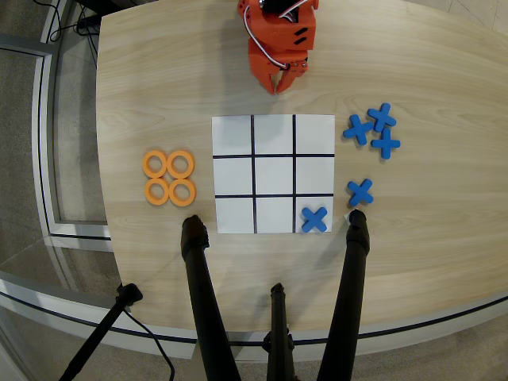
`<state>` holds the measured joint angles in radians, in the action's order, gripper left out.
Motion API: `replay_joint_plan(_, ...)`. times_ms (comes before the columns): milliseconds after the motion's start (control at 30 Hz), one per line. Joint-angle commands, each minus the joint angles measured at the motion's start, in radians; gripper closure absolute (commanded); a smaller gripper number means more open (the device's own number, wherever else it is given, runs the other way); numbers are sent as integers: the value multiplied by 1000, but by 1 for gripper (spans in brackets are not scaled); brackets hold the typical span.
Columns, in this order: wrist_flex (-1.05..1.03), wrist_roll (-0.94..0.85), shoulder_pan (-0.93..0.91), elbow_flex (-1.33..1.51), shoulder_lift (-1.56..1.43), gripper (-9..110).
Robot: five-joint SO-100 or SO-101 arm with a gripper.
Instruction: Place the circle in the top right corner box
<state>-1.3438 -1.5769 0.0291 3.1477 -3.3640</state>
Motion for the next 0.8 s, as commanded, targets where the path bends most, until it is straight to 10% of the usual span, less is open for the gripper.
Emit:
replay_joint_plan(0, 0, 2, 5, 55, 6, 101)
replay_joint_plan(767, 0, 2, -8, 55, 6, 102)
